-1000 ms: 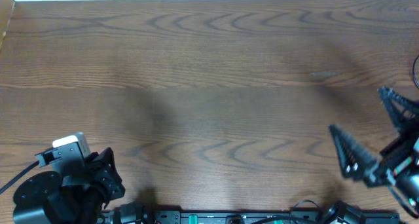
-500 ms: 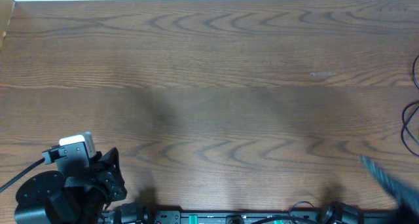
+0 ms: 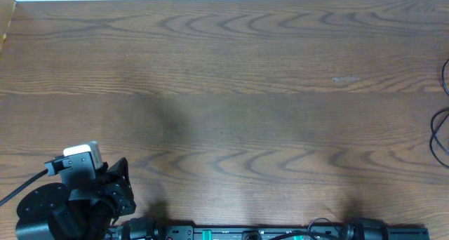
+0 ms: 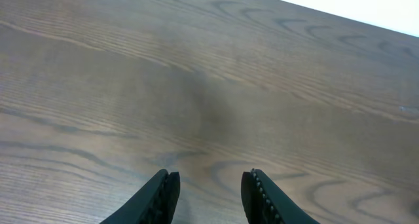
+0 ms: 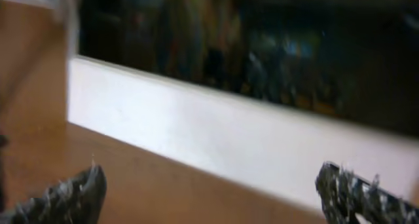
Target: Untangle cables
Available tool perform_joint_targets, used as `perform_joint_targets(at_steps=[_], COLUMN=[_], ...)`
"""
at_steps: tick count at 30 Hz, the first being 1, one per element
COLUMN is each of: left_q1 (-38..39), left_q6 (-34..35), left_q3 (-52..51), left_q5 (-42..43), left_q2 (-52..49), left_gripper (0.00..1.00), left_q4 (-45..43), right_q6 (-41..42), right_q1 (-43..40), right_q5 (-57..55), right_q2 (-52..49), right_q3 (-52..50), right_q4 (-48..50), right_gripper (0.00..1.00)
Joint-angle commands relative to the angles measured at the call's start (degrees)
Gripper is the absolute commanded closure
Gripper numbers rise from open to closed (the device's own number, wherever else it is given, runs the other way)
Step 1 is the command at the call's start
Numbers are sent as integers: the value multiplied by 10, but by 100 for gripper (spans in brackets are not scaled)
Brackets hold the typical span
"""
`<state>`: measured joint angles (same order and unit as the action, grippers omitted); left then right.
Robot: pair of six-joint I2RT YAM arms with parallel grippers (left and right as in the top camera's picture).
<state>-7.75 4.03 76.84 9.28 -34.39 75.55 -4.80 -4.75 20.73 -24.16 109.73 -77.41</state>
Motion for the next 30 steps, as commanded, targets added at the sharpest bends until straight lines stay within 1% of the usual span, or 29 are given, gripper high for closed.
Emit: perform_joint_targets(at_steps=[1,4,8,10,12,13,15,17,19,25,30], left_q1=[2,2,2,2,2,2,2,2,2,2,2], left_q6=[-8,-8,-8,-16,-19,-19,-19,-19,-19,-19,-19], left_q3=[0,0,0,0,0,0,0,0,0,0,0], left_q5=[2,2,2,2,2,2,2,2,2,2,2], left_q2=[-1,-1,-1,-1,-1,-1,-1,-1,-1,-1,-1], left_gripper=[63,63,63,62,63,62,62,62,62,62,62], left_q4=[-2,-2,-2,0,0,0,0,1,2,4,2], right_q6=[13,-8,-11,-11,-10,-11,-10,-10,2,65,67], right_q1=[20,21,22,22,23,24,34,45,50,48,47], right_q5=[-186,-218,-257,-273,-274,-264,-224,-167,-134,-133,-128], right_q2=[42,71,79,79,79,79,82,82,82,82,83], right_q3=[14,14,1,-30,-76,-102,-151,-188,-221,-303,-384], right_q4=[-39,-47,-59,-74,-117,-137,-141,-110,-56,83,164], right_gripper=[1,1,1,1,1,1,1,1,1,1,1])
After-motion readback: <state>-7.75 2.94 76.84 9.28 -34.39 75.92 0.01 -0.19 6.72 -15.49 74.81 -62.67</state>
